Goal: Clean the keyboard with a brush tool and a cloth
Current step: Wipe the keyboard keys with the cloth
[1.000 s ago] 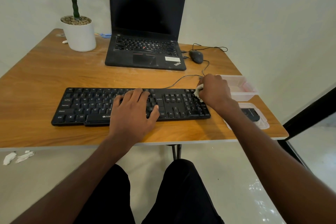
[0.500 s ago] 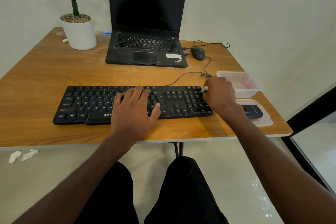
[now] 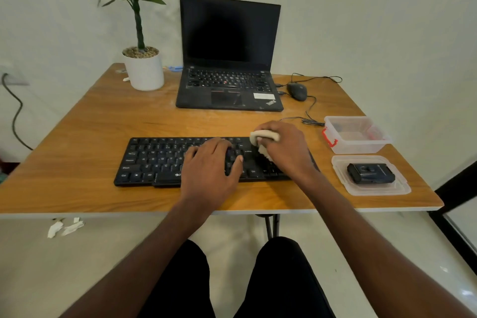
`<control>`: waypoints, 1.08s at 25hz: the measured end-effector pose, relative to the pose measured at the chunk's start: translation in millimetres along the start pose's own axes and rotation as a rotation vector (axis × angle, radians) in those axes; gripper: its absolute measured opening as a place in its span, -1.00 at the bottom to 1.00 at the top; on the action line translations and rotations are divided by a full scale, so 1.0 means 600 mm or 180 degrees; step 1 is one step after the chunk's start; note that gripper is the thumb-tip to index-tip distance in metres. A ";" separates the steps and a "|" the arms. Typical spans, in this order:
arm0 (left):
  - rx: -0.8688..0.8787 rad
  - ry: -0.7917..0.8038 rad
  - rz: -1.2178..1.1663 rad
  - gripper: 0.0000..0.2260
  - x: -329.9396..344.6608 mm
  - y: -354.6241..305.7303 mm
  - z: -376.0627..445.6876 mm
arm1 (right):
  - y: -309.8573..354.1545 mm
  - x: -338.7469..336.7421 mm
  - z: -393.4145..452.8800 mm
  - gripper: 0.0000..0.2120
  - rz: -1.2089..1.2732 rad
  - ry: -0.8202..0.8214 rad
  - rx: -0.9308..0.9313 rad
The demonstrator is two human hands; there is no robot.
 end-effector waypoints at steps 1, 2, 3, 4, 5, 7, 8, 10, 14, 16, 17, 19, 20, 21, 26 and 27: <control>-0.0054 -0.0095 -0.0097 -0.58 -0.010 0.012 -0.003 | -0.005 -0.009 -0.006 -0.81 0.0145 -0.0181 0.0030; -0.0121 -0.0187 -0.0177 -0.61 -0.024 0.034 -0.005 | -0.007 -0.013 -0.013 -0.81 0.0184 -0.0331 0.0036; -0.0198 -0.0263 -0.0254 -0.63 -0.040 0.062 -0.008 | -0.007 -0.013 -0.018 -0.82 0.0175 -0.0433 0.0019; -0.0264 -0.0308 -0.0331 -0.66 -0.054 0.099 -0.011 | -0.005 -0.009 -0.022 -0.83 0.0198 -0.0463 -0.0002; -0.0306 -0.0301 -0.0389 -0.64 -0.065 0.142 -0.014 | 0.002 0.000 -0.024 -0.83 0.0249 -0.0423 -0.0031; -0.0418 0.0008 -0.0556 -0.47 -0.073 0.240 -0.027 | 0.025 0.030 -0.023 -0.83 0.0242 -0.0248 -0.0216; -0.0535 0.0307 -0.0747 -0.33 -0.070 0.285 -0.037 | 0.041 0.048 -0.021 -0.82 0.0207 -0.0138 -0.0334; -0.0857 0.0936 -0.1246 -0.05 -0.052 0.344 -0.059 | 0.072 0.091 -0.016 -0.81 0.0268 0.0117 -0.0447; -0.0721 0.1427 -0.1160 0.33 -0.023 0.362 -0.059 | 0.131 0.194 -0.005 -0.78 0.0362 0.0754 -0.0664; -0.0541 0.1528 -0.1060 0.41 -0.021 0.359 -0.049 | 0.156 0.236 -0.001 -0.77 0.0291 0.0997 -0.0897; -0.0505 0.1553 -0.1042 0.42 -0.023 0.360 -0.046 | 0.168 0.257 0.000 -0.76 0.0251 0.1108 -0.0996; -0.0478 0.1537 -0.1036 0.44 -0.030 0.356 -0.046 | 0.186 0.291 0.003 -0.74 0.0145 0.1248 -0.1135; -0.0485 0.1507 -0.1037 0.44 -0.037 0.352 -0.046 | 0.195 0.307 0.006 -0.74 0.0099 0.1266 -0.1178; -0.0518 0.1471 -0.1036 0.43 -0.042 0.348 -0.046 | 0.205 0.323 0.009 -0.74 0.0067 0.1264 -0.1222; -0.0631 0.1330 -0.1051 0.38 -0.045 0.351 -0.047 | 0.244 0.389 -0.014 -0.66 -0.0277 0.1744 -0.1579; -0.0605 0.1335 -0.1075 0.38 -0.045 0.350 -0.047 | 0.242 0.395 -0.016 -0.65 -0.0519 0.1874 -0.1622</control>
Point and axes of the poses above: each hand's wrist, its own z-axis towards the middle knuckle, its own x-axis out of the palm, y = z × x, the point moved 7 cm from there along z, towards the middle knuckle, and after that the axes turned 13 degrees about z, right-handed, at the moved point
